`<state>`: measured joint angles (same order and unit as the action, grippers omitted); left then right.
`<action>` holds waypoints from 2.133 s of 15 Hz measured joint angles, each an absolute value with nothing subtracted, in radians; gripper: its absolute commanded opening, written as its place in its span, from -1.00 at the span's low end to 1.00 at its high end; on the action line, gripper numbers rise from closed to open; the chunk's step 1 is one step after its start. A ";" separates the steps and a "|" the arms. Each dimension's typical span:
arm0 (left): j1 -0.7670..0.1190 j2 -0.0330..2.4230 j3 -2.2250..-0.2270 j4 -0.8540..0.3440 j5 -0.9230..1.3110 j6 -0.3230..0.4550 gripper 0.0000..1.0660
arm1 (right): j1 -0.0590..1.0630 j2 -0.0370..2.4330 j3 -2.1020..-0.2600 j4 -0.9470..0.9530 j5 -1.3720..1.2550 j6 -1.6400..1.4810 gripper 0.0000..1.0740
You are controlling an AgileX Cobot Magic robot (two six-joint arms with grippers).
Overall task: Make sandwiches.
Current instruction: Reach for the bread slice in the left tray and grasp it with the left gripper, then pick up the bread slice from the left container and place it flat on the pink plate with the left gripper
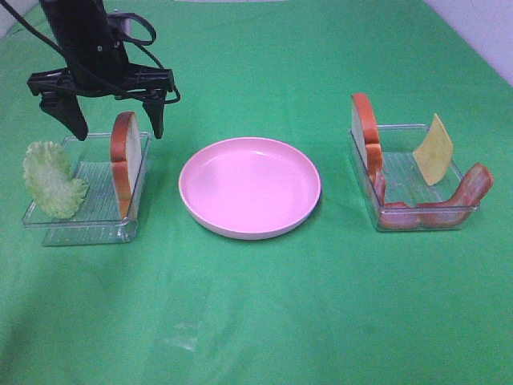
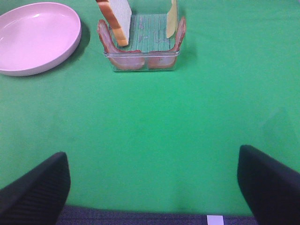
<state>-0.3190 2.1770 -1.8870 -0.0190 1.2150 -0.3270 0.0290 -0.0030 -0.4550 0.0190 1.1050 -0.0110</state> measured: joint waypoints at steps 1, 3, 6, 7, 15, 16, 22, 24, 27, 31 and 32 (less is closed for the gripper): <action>-0.319 2.189 -1.887 -0.019 1.215 -0.322 0.74 | 0.029 -0.003 -0.455 0.019 1.105 -0.011 0.75; -0.319 2.204 -1.887 -0.018 1.215 -0.312 0.74 | 0.029 -0.003 -0.455 0.019 1.105 -0.011 0.75; -0.319 2.237 -1.887 0.000 1.215 -0.308 0.73 | 0.029 -0.003 -0.455 0.019 1.105 -0.011 0.75; -0.319 2.241 -1.887 0.000 1.215 -0.308 0.68 | 0.029 -0.003 -0.455 0.019 1.105 -0.011 0.75; -0.319 2.242 -1.887 0.006 1.215 -0.334 -0.76 | 0.029 -0.003 -0.455 0.019 1.105 -0.011 0.75; -0.319 2.242 -1.887 0.006 1.215 -0.334 -0.83 | 0.029 -0.003 -0.455 0.019 1.105 -0.011 0.75; -0.319 2.242 -1.896 0.014 1.218 -0.347 -0.86 | 0.029 -0.003 -0.455 0.019 1.105 -0.011 0.75; -0.319 2.240 -1.918 0.016 1.218 -0.371 -0.86 | 0.029 -0.003 -0.455 0.019 1.105 -0.011 0.75; -0.319 2.194 -1.941 0.010 1.218 -0.386 -0.86 | 0.029 -0.003 -0.455 0.019 1.105 -0.011 0.75; -0.317 2.142 -1.942 -0.050 1.218 -0.382 -0.86 | 0.029 -0.003 -0.455 0.019 1.105 -0.011 0.75; -0.317 2.097 -1.943 -0.069 1.218 -0.356 -0.86 | 0.029 -0.003 -0.455 0.019 1.105 -0.011 0.75</action>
